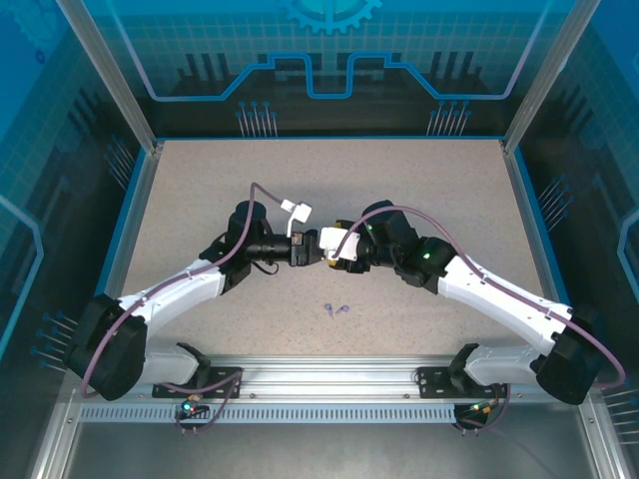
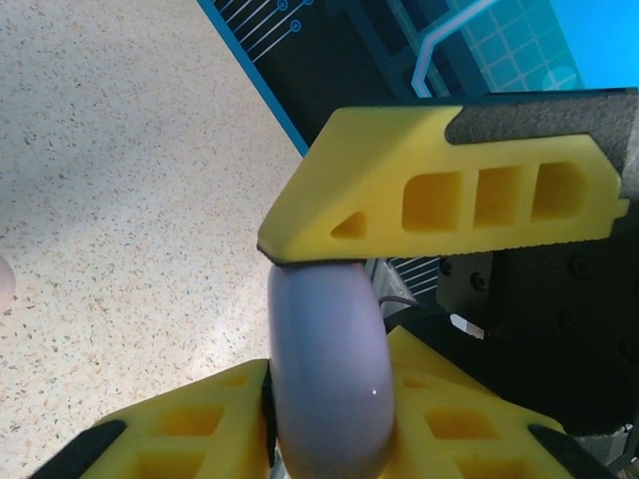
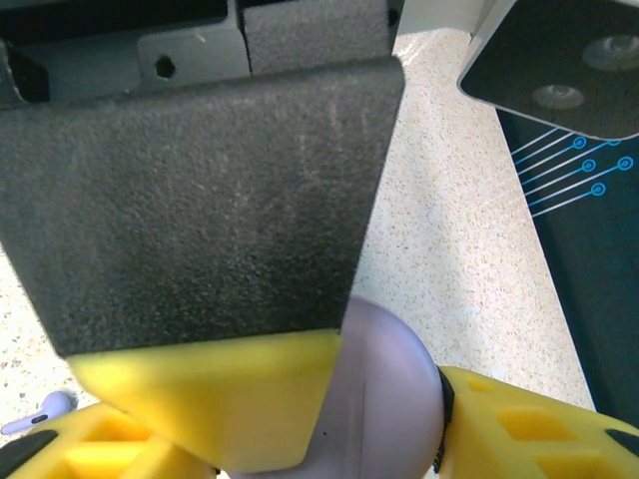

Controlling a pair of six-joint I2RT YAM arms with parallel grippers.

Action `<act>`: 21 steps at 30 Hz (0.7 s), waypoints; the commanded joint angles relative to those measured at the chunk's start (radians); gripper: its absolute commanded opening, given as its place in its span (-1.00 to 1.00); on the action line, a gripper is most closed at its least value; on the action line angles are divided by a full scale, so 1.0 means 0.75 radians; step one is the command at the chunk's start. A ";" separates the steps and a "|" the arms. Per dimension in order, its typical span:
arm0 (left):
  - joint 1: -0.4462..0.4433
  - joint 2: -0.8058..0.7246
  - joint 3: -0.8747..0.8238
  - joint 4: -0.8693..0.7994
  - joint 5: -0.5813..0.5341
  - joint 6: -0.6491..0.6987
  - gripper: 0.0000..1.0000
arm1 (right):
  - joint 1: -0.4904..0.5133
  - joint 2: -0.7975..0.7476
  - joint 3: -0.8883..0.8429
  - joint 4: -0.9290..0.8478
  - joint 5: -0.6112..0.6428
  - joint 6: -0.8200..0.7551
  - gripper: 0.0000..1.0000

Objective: Insert the wireless bluetooth earbuds into the charging case

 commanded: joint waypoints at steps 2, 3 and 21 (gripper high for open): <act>-0.013 -0.022 0.036 -0.028 0.005 0.059 -0.46 | 0.006 0.017 0.060 -0.020 0.041 0.018 0.07; -0.014 -0.032 0.036 -0.027 -0.002 0.067 -0.49 | 0.005 0.015 0.066 -0.029 0.032 0.028 0.09; -0.014 -0.299 -0.029 0.103 -0.183 0.567 -0.62 | -0.159 -0.388 -0.025 0.107 -0.300 0.532 1.00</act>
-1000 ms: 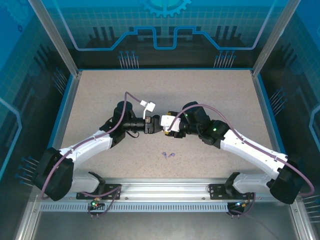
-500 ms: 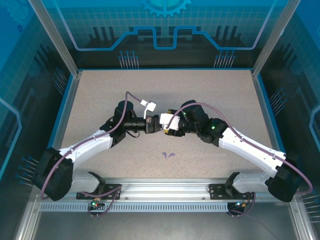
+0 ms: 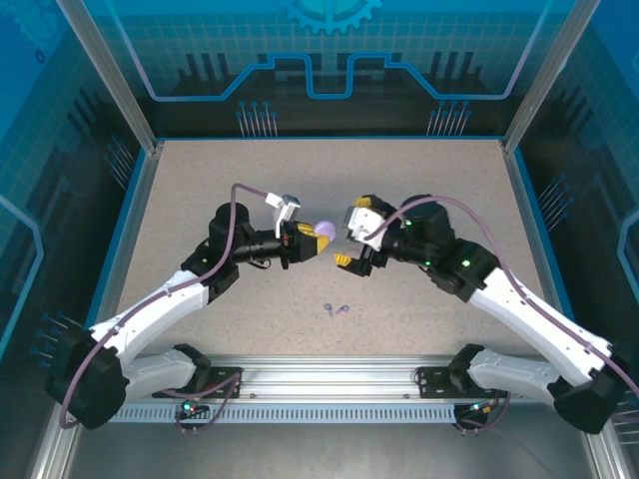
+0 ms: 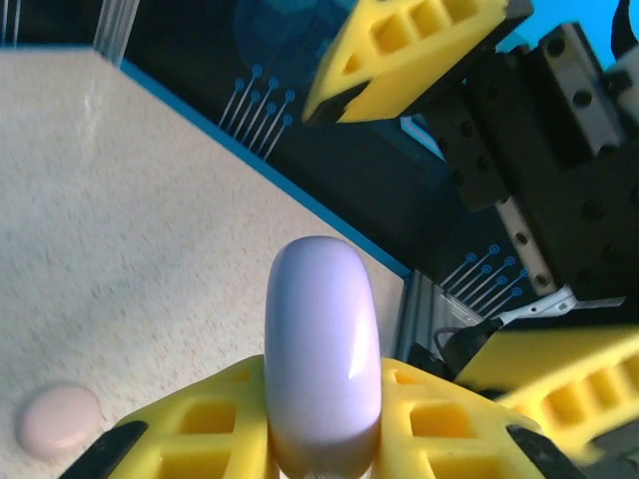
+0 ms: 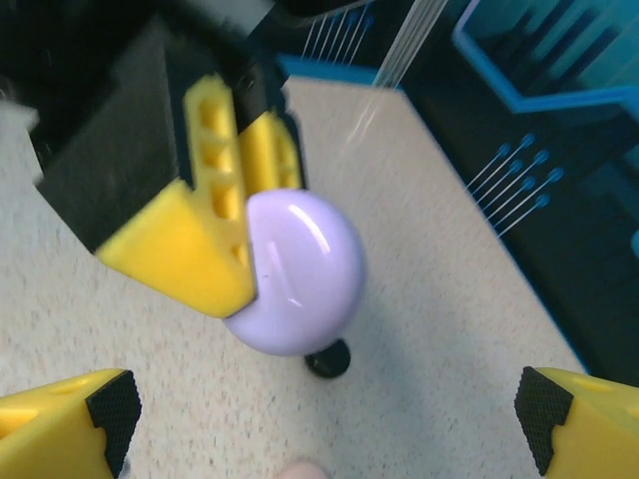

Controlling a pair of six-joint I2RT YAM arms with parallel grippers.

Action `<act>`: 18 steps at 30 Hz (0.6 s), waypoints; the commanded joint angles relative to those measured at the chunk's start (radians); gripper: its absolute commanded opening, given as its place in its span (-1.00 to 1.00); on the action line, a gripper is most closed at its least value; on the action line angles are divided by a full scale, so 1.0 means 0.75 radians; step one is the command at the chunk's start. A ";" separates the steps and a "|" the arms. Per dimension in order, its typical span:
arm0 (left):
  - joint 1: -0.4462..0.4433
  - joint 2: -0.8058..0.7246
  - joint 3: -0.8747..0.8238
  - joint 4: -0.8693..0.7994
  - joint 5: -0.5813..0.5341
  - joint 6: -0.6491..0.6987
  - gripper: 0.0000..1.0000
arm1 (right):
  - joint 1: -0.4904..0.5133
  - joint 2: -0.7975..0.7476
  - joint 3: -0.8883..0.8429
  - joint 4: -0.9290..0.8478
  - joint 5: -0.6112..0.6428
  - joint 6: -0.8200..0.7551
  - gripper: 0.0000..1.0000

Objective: Insert the wireless bluetooth earbuds into the charging case

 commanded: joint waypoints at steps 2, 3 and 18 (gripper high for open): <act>-0.009 -0.089 -0.051 0.191 -0.019 0.261 -0.61 | -0.058 -0.168 -0.103 0.228 -0.142 0.302 1.00; -0.013 -0.103 -0.068 0.243 -0.021 0.301 -0.62 | -0.062 -0.207 -0.138 0.296 -0.155 0.348 1.00; -0.086 -0.085 -0.072 0.420 0.039 0.465 -0.78 | -0.042 -0.131 -0.073 0.371 -0.273 0.324 1.00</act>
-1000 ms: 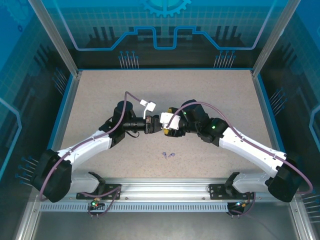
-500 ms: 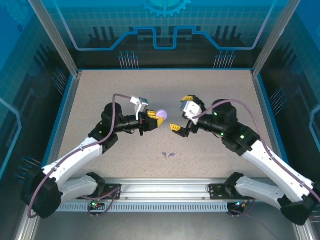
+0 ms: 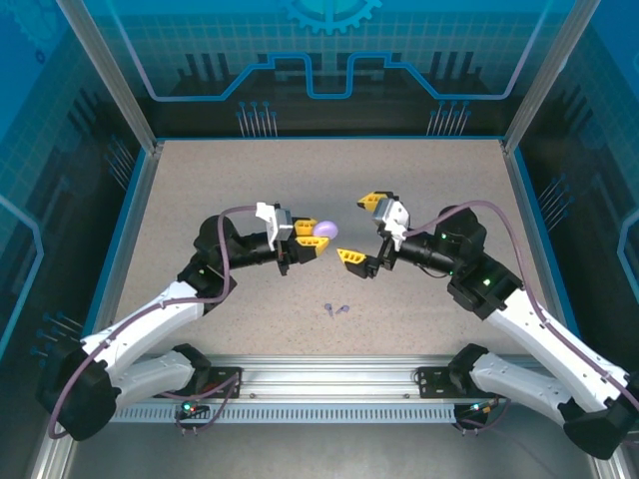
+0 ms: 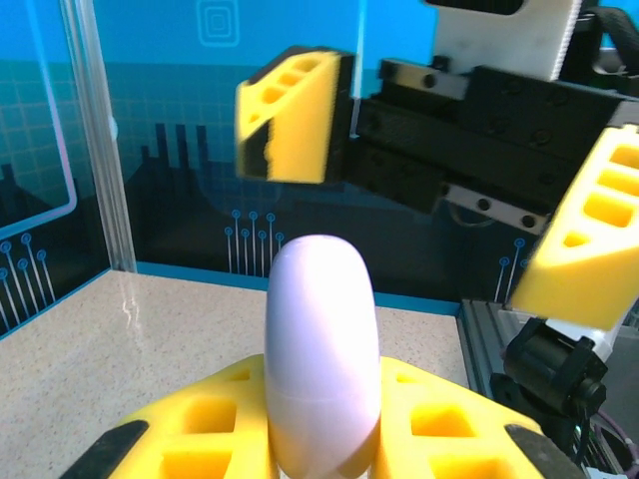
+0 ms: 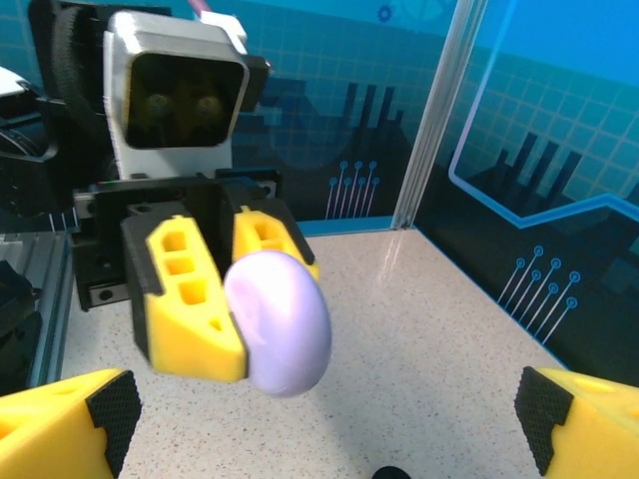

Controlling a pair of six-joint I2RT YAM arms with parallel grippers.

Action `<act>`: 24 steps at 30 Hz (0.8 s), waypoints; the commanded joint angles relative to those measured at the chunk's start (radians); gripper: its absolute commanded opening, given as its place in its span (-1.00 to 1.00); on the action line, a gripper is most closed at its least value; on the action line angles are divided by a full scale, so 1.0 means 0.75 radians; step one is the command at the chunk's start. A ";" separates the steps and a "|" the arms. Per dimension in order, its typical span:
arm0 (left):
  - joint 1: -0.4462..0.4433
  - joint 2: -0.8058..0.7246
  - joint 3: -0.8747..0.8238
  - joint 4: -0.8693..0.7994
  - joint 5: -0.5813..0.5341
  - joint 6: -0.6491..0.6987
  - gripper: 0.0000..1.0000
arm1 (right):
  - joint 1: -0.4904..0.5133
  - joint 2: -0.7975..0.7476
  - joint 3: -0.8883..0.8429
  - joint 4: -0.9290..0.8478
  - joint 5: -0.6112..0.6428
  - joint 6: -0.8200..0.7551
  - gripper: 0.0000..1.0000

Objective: Insert the wireless bluetooth earbuds into the charging case

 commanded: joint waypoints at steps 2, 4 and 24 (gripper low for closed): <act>-0.021 0.004 0.006 0.062 0.032 0.063 -0.78 | 0.013 0.059 0.088 0.034 -0.032 -0.039 0.99; -0.024 0.006 0.009 0.059 0.032 0.065 -0.79 | 0.012 0.083 0.104 0.031 -0.035 -0.050 0.98; -0.030 0.001 0.002 0.042 0.020 0.072 -0.80 | -0.013 0.199 0.238 -0.059 0.028 -0.096 0.61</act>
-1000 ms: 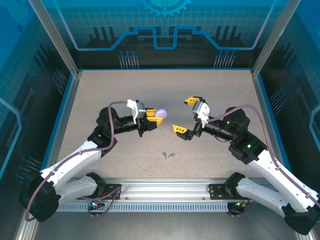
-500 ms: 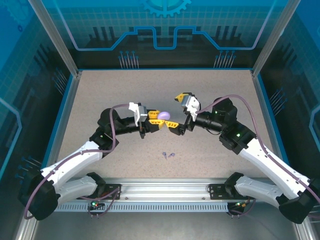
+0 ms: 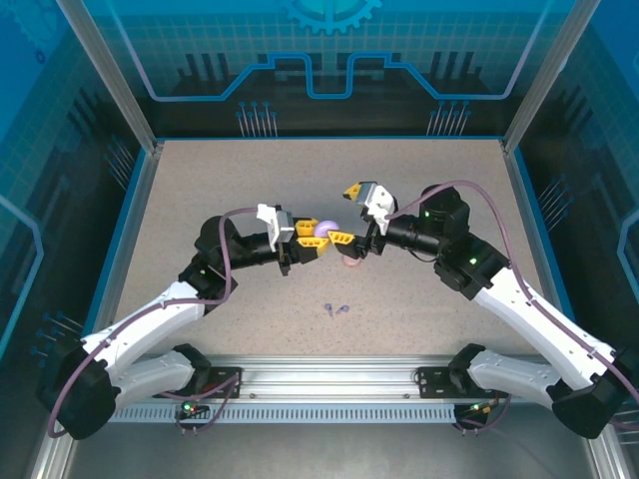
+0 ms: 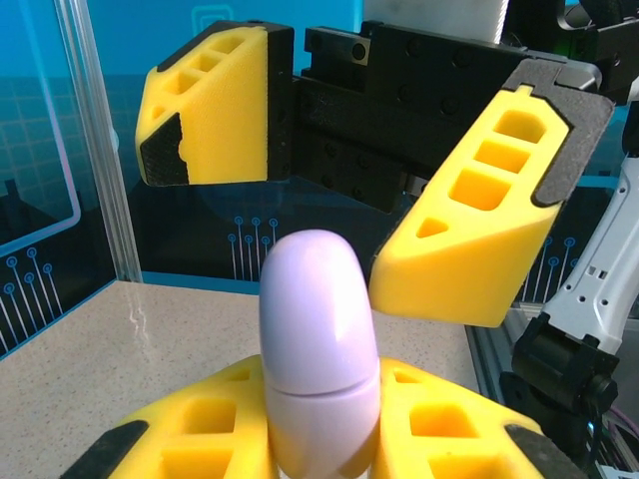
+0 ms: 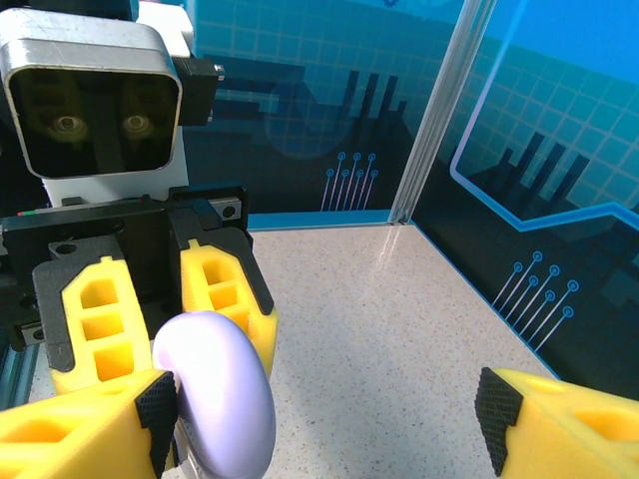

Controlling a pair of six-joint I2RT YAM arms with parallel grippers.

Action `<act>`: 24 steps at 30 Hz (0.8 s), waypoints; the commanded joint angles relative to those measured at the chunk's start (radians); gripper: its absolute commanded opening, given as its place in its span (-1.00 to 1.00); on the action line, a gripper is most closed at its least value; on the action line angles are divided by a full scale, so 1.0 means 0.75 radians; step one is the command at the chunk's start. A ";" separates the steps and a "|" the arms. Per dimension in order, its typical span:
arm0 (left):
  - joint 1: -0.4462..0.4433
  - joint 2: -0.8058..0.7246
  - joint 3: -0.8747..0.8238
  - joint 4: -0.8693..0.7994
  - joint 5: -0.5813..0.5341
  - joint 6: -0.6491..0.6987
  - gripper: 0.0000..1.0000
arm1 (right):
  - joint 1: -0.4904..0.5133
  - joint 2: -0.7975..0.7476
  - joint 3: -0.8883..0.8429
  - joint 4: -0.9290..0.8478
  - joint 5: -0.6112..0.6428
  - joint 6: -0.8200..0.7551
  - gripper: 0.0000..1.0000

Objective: Insert the wireless bluetooth earbuds into the charging case

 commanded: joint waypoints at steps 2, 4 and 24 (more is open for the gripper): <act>-0.016 -0.004 0.002 0.029 0.033 0.035 -0.80 | -0.018 0.022 0.068 0.004 0.030 -0.010 0.61; -0.015 -0.005 0.000 0.029 0.031 0.037 -0.80 | -0.024 0.029 0.079 0.006 0.021 -0.008 0.61; -0.015 -0.021 -0.026 0.017 -0.027 0.045 -0.80 | -0.091 -0.030 0.077 0.019 -0.144 0.076 0.69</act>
